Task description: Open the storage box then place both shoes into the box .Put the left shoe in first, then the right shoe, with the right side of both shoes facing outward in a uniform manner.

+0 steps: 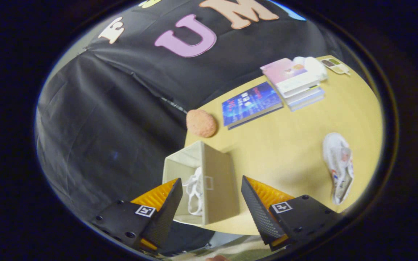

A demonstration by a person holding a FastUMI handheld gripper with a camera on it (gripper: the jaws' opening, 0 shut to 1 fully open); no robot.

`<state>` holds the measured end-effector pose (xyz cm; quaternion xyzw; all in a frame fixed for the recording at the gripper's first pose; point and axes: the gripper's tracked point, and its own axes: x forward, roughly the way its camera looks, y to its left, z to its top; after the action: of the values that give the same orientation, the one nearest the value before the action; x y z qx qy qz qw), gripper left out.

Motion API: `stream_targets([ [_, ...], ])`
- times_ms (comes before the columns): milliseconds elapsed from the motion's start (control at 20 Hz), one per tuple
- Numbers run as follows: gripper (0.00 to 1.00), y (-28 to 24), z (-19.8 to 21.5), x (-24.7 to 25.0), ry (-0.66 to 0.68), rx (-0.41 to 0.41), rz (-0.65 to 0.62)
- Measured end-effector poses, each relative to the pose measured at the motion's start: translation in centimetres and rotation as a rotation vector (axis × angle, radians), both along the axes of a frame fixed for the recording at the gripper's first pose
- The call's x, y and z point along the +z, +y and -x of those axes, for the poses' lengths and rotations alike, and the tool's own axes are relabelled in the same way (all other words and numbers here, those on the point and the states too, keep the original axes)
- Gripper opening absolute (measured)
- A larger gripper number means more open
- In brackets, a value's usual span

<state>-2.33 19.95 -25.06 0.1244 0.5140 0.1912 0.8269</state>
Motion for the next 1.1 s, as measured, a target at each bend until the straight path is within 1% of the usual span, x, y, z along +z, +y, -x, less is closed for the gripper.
stream_targets([
  [200,1.0,-8.9,0.7,-1.0,0.008,-0.097,0.115],
  [350,1.0,-13.9,1.1,-2.2,0.017,-0.128,0.205],
  [400,1.0,-15.9,0.5,-2.2,0.016,-0.126,0.24],
  [500,1.0,-18.8,0.7,-3.5,0.01,-0.099,0.328],
  [700,1.0,-24.6,0.6,-6.8,-0.017,-0.016,0.574],
  [800,1.0,-26.9,0.5,-8.7,-0.008,-0.003,0.672],
  [950,0.99,-28.3,0.1,-11.5,0.025,-0.022,0.708],
  [1100,0.97,-29.4,-1.0,-13.4,0.023,-0.038,0.747],
])
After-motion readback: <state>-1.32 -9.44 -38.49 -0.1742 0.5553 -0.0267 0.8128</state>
